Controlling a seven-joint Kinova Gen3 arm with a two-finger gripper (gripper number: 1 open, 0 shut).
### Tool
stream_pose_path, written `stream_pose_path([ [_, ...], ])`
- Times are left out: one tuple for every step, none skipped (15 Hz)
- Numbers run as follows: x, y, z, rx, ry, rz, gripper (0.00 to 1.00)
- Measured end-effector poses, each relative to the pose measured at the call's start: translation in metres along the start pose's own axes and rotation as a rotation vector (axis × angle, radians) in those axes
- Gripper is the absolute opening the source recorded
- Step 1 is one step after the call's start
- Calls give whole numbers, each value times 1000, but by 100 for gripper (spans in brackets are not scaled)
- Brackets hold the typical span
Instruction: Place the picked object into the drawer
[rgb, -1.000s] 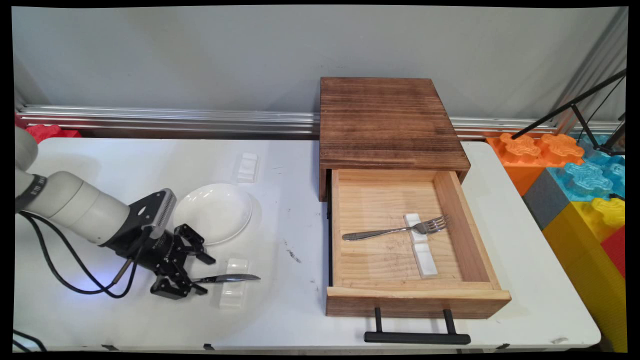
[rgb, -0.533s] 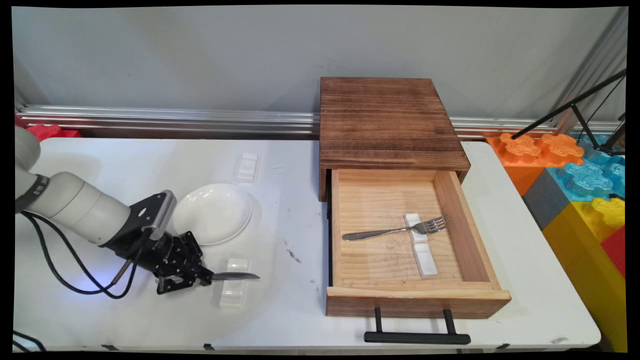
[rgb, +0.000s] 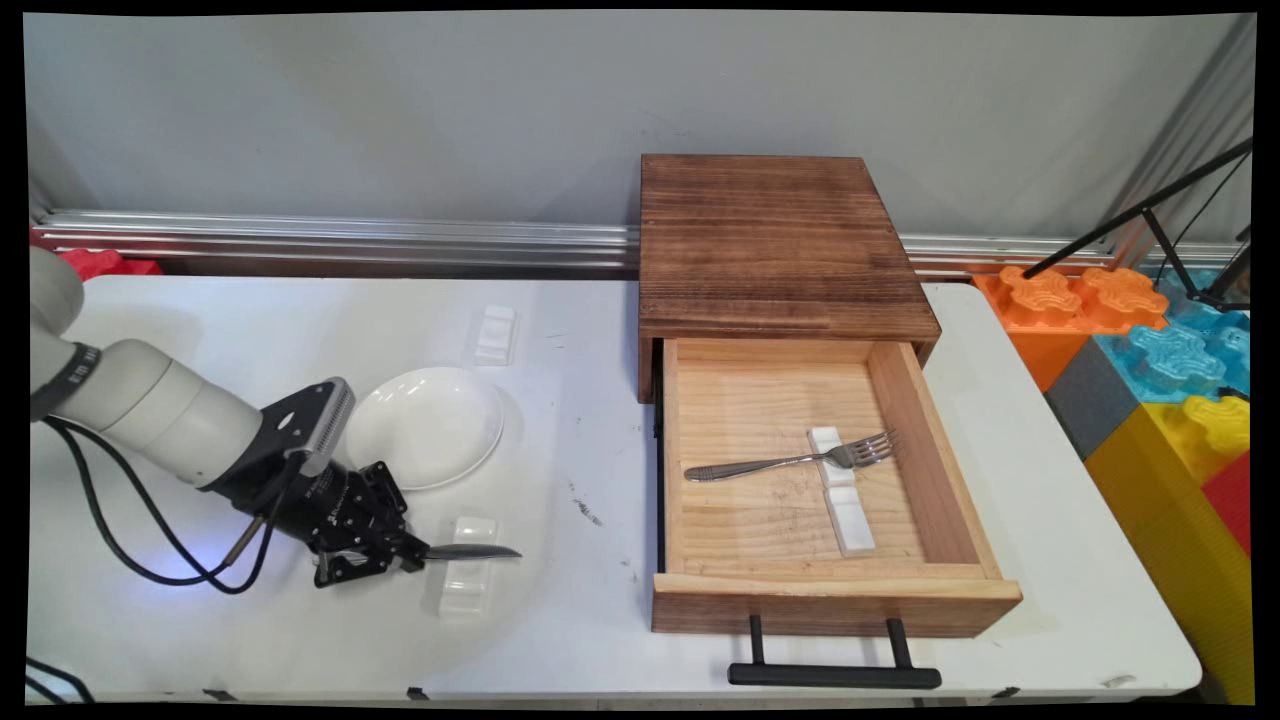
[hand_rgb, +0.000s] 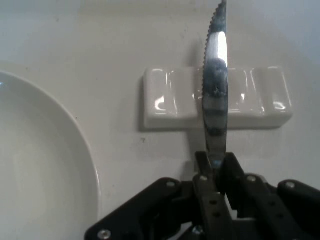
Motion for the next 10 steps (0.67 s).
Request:
stream_pose_path([
  [1, 0, -1, -2, 3, 0, 0],
  [4, -1, -2, -4, 7, -1, 0],
  [7, -2, -5, -5, 12, -2, 0],
  [10, -3, -8, -5, 16, -3, 0],
  [13, -4, -11, -5, 19, -5, 0],
  [16, -5, -13, -4, 20, -6, 0],
  [20, -5, -17, -3, 22, -9, 0],
  [23, -6, -20, -2, 24, -11, 0],
  [28, -7, -24, 0, 25, -14, 0],
  [34, -7, -30, 3, 27, -17, 0],
])
